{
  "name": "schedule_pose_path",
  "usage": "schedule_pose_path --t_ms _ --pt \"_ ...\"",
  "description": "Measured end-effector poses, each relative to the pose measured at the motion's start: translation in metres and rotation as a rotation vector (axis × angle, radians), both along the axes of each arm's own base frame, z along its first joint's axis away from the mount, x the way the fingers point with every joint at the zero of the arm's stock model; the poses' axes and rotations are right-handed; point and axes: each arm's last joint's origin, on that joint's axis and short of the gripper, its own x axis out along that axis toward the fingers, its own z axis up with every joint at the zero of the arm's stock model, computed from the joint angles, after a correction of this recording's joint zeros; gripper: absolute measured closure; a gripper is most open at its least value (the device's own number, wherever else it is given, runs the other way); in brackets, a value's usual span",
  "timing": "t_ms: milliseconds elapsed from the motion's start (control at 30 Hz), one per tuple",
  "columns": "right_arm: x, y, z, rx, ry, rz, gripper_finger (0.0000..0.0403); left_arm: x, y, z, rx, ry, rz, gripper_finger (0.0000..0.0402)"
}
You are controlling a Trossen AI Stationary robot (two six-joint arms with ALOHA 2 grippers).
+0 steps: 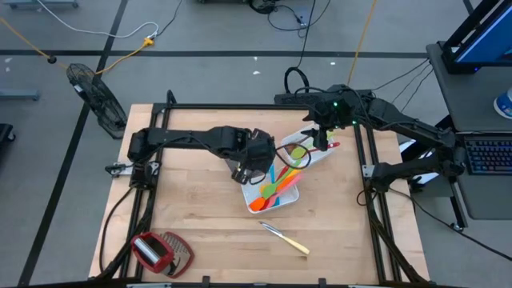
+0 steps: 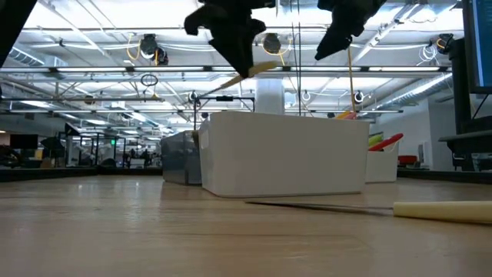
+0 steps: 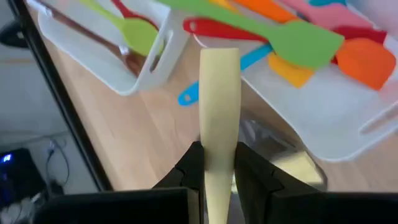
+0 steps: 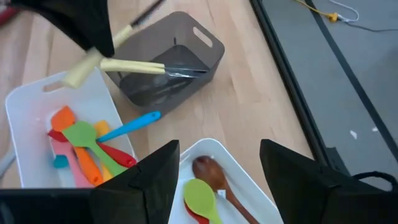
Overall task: Pick & Place Kitchen Items
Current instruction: Put the white table knife into the black bin
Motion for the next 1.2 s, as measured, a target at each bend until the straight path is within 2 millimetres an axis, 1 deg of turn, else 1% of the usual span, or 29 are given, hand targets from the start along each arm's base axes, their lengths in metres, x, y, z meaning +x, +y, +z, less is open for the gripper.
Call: schedule_pose_path --t_ms 167,533,700,767,833,933,1067,1200 --pt "0.0 0.0 0.0 0.039 -0.01 -0.034 0.0186 0.006 0.012 -0.01 -0.065 -0.044 -0.042 0.035" --pt "0.0 0.0 0.0 0.121 -0.031 -0.109 0.0185 0.01 0.046 -0.005 -0.201 -0.152 -0.095 0.035" --pt "0.0 0.0 0.0 0.121 -0.03 -0.11 0.0184 0.009 0.053 -0.006 -0.238 -0.155 -0.109 0.035" --pt "0.0 0.0 0.0 0.12 -0.03 -0.111 0.0183 0.008 0.056 -0.013 -0.293 -0.147 -0.117 0.035" --pt "0.0 0.0 0.0 0.12 -0.03 -0.112 0.0184 0.005 0.058 -0.024 -0.327 -0.111 -0.108 0.035" --pt "0.0 0.0 0.0 0.119 -0.03 -0.112 0.0185 0.002 0.061 -0.037 -0.281 -0.072 -0.09 0.035" --pt "0.0 0.0 0.0 0.119 -0.029 -0.112 0.0184 0.005 0.062 -0.042 -0.27 -0.099 -0.109 0.035" --pt "0.0 0.0 0.0 0.119 -0.029 -0.112 0.0184 0.002 0.066 -0.049 -0.291 -0.081 -0.098 0.035"
